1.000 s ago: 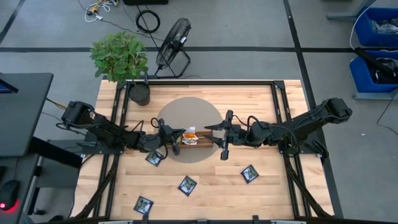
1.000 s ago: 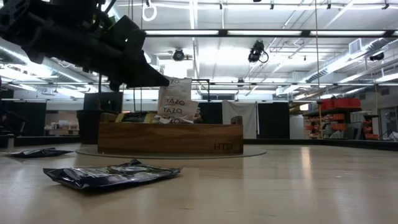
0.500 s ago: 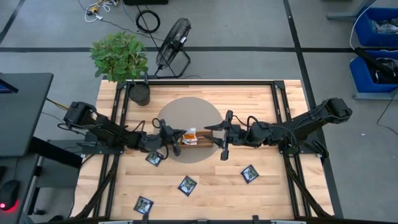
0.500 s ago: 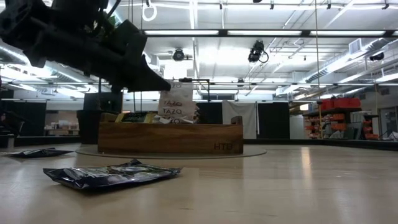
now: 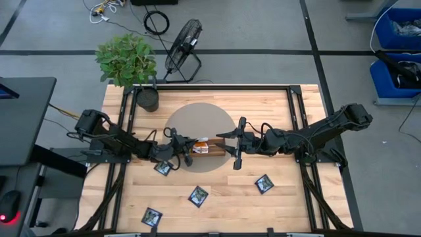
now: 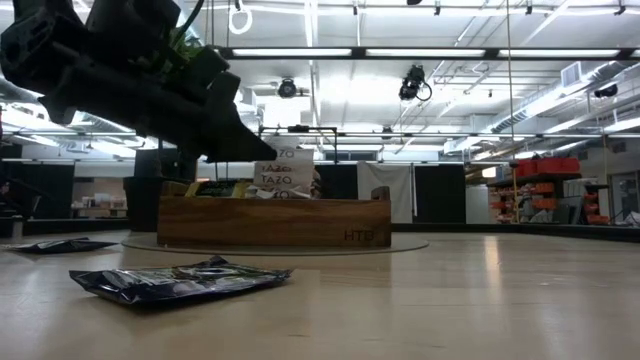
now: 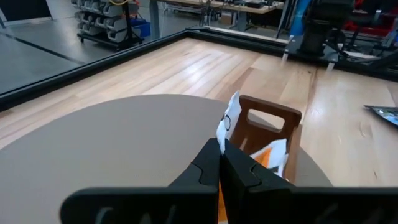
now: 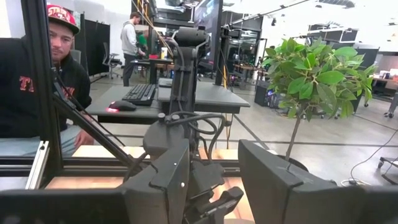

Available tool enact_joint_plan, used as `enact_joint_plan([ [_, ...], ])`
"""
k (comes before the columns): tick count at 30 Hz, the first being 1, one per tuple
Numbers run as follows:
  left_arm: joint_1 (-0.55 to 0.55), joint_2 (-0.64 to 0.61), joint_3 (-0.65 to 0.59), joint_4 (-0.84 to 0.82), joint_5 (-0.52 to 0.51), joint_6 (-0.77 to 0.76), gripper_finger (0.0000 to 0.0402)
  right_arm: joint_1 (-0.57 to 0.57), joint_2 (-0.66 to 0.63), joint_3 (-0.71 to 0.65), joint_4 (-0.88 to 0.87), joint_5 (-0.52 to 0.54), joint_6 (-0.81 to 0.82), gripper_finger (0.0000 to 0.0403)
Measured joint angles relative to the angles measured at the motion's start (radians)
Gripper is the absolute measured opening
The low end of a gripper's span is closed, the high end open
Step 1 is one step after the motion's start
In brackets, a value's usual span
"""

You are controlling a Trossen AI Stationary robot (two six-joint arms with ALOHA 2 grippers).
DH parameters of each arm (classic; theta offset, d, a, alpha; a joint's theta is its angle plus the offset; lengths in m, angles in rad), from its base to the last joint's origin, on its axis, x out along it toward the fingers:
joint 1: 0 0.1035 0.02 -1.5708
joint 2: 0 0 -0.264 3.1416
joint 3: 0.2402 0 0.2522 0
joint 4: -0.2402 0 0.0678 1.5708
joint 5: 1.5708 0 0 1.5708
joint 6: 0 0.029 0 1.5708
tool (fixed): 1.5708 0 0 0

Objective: Pick & Place Tea
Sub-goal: Put the orange tea bag into the wooden organizer

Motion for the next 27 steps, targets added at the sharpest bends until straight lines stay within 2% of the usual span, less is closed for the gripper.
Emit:
enact_joint_plan([
  [17,-0.003,-0.001,0.001,-0.044,0.002,-0.053,0.0006,0.0,0.0,0.0,-0.017,0.0,0.008,0.0146],
  [27,-0.003,-0.001,0.001,-0.043,0.019,-0.079,0.0068,0.0,0.001,0.0,-0.05,0.001,0.034,0.0146],
])
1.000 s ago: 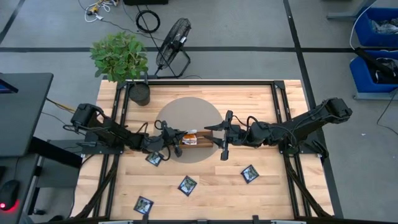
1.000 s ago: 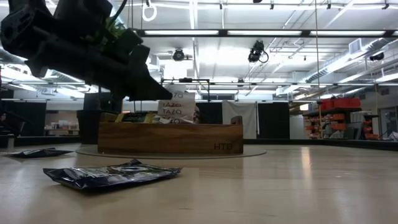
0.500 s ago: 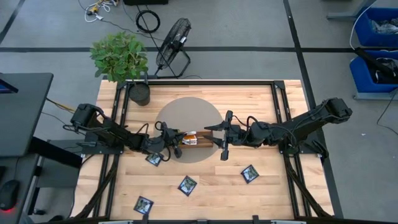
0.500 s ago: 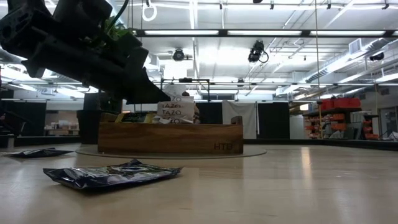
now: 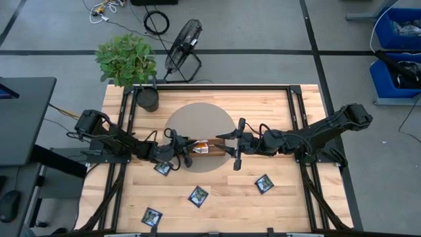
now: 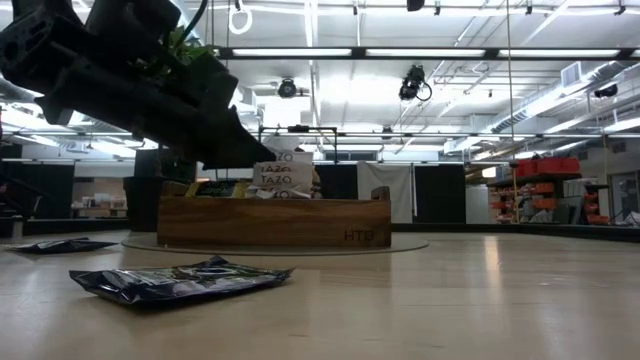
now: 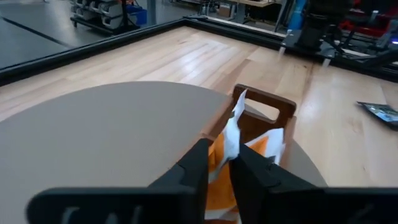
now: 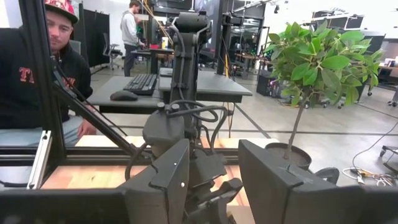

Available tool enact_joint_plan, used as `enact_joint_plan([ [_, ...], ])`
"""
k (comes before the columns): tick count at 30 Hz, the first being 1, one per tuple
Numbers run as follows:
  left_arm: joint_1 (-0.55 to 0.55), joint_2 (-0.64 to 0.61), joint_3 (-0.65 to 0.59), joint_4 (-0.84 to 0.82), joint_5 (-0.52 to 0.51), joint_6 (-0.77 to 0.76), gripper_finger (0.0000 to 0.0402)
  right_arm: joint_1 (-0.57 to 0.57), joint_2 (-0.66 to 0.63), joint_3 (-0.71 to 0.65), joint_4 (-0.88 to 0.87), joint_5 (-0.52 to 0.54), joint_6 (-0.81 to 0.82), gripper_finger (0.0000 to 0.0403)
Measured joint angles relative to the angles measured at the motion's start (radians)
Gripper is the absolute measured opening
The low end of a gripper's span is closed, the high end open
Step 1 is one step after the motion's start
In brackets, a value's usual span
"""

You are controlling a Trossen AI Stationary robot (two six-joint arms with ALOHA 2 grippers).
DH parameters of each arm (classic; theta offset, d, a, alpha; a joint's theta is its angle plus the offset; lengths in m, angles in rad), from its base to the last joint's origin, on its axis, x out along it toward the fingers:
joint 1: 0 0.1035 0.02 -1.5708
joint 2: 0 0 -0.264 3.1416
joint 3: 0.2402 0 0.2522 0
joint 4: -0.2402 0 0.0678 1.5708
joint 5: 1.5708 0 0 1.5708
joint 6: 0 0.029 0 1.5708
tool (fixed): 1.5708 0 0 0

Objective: Pick & Place Tea
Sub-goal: Put the orange tea bag into the wooden organizer, then put the violet tea bag into the wooden organizer

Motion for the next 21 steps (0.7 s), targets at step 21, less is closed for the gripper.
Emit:
enact_joint_plan([
  [21,-0.031,-0.064,0.0,-0.013,0.097,0.054,0.0191,-0.031,0.0,0.0,-0.028,0.002,0.071,0.0146],
])
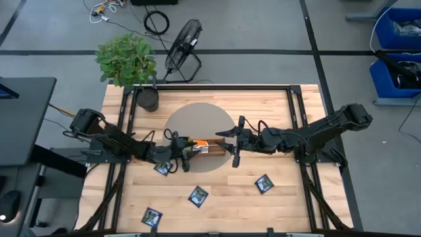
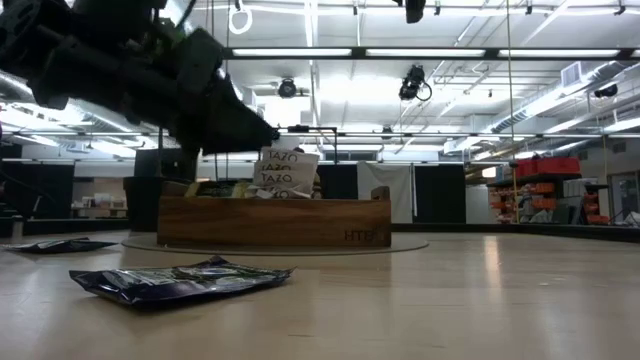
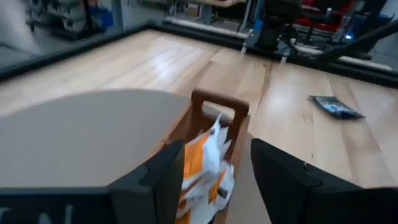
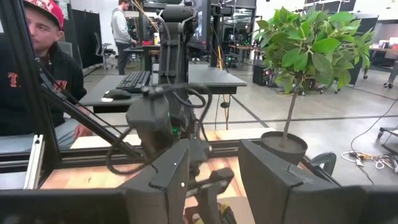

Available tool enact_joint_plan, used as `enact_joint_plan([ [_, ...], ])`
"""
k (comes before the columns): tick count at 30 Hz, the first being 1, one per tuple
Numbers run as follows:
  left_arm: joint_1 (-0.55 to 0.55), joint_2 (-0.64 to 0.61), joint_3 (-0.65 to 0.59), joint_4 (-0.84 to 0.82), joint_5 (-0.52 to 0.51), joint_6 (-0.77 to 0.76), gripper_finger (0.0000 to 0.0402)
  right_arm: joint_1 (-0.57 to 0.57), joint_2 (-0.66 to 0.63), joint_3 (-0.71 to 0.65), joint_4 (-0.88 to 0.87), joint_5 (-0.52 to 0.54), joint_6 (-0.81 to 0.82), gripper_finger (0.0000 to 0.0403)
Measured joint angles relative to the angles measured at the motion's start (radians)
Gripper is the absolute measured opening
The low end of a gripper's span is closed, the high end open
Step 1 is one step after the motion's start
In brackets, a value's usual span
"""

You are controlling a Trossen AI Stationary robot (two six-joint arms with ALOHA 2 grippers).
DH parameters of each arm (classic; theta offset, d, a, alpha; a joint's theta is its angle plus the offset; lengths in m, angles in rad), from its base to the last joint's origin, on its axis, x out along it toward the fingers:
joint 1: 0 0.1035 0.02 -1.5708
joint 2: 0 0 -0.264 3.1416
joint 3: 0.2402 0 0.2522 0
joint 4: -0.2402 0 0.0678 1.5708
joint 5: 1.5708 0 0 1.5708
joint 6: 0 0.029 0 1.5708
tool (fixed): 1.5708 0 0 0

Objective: Pick & Place Tea
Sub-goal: Put the violet tea bag into the wooden organizer

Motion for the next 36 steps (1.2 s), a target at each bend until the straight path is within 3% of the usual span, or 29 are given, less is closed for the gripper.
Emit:
enact_joint_plan([
  [8,-0.002,-0.14,0.0,-0.089,-0.064,0.128,0.0197,0.0,0.0,0.0,-0.053,0.003,0.002,0.0146],
  [13,-0.017,-0.233,0.0,-0.175,-0.068,0.134,0.0197,0.0,-0.001,0.001,-0.283,0.033,0.155,0.0146],
  [17,-0.041,-0.267,-0.001,-0.272,-0.068,0.112,0.0197,0.018,-0.015,0.001,-0.635,-0.047,0.431,0.0146],
  [21,-0.065,-0.268,0.0,-0.285,-0.067,0.079,0.0197,0.066,-0.022,0.001,-0.963,-0.203,0.699,0.0146],
  [26,-0.097,-0.264,0.0,-0.286,-0.067,0.074,0.0197,0.166,-0.014,0.0,-1.13,-0.42,0.925,0.0146],
  [32,-0.118,-0.264,0.0,-0.298,-0.066,0.072,0.0197,0.337,-0.014,0.0,-1.181,-0.291,1.045,0.0145],
  [36,-0.119,-0.264,0.0,-0.326,-0.063,0.037,0.0197,0.412,0.024,0.0,-1.225,-0.266,1.084,0.0137],
])
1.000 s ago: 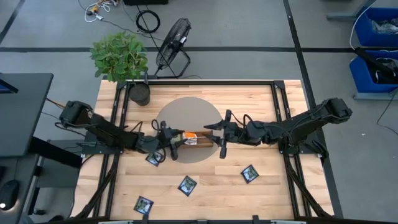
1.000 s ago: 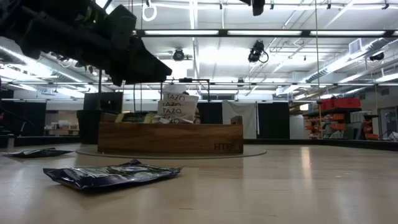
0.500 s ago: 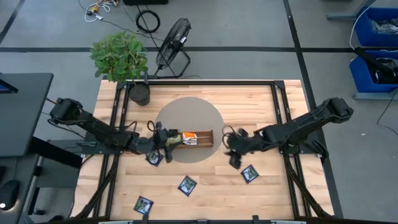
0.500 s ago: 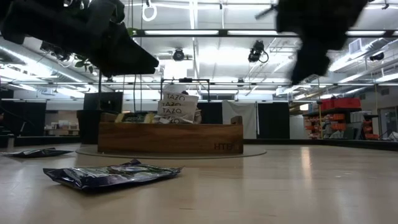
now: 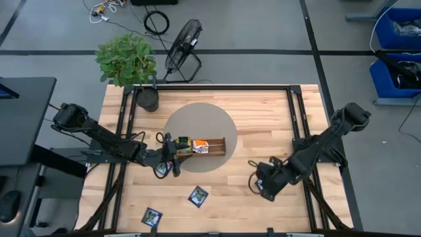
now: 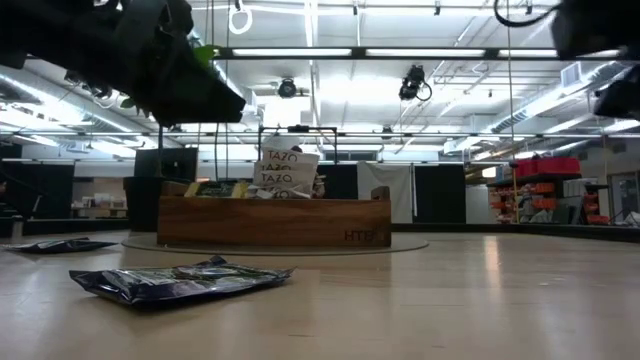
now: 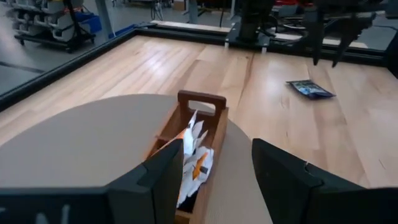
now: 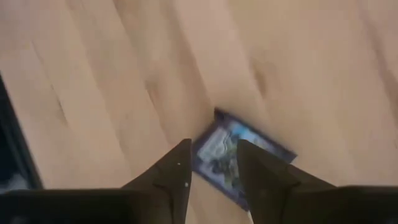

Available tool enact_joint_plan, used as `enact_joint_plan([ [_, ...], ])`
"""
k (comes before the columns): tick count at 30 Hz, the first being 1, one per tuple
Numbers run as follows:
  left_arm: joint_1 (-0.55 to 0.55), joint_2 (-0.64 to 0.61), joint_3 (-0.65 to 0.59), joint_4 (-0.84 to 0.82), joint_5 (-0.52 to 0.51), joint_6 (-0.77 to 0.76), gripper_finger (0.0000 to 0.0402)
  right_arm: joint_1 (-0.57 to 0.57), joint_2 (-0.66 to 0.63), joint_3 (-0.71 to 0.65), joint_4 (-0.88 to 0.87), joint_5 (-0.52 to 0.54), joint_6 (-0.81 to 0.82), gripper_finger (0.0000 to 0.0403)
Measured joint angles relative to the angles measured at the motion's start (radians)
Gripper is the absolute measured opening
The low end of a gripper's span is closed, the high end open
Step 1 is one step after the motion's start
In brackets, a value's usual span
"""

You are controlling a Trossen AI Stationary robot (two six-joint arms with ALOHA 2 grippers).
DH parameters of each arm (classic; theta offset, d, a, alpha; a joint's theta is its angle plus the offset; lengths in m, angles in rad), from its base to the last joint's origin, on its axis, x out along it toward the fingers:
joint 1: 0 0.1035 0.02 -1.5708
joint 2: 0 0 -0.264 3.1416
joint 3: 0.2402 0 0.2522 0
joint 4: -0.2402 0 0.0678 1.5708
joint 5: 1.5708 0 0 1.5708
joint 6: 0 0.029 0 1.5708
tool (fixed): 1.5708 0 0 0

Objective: Pick & Place Tea
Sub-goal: Put the violet tea bag into the wooden organizer

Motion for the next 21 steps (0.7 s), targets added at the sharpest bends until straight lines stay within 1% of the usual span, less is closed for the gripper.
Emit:
enact_joint_plan([
  [4,0.0,0.0,0.0,-0.019,0.0,-0.013,0.0197,0.033,0.082,0.0,0.012,-0.064,-0.141,0.0134],
  [8,0.0,0.0,0.0,-0.019,0.0,-0.013,0.0197,0.031,0.159,0.0,-0.002,-0.126,-0.262,0.0133],
  [10,0.0,0.0,0.0,-0.019,0.0,-0.014,0.0197,0.027,0.183,0.0,-0.006,-0.138,-0.305,0.0134],
  [14,0.0,0.0,0.0,-0.018,0.0,-0.014,0.0197,0.027,0.193,0.0,-0.033,-0.138,-0.396,0.0143],
  [19,0.0,0.0,0.0,-0.019,0.0,-0.014,0.0197,0.026,0.193,0.0,-0.114,-0.14,-0.448,0.0159],
  [21,0.001,0.0,0.0,-0.019,0.0,-0.014,0.0197,0.025,0.193,0.0,-0.116,-0.139,-0.485,0.0165],
])
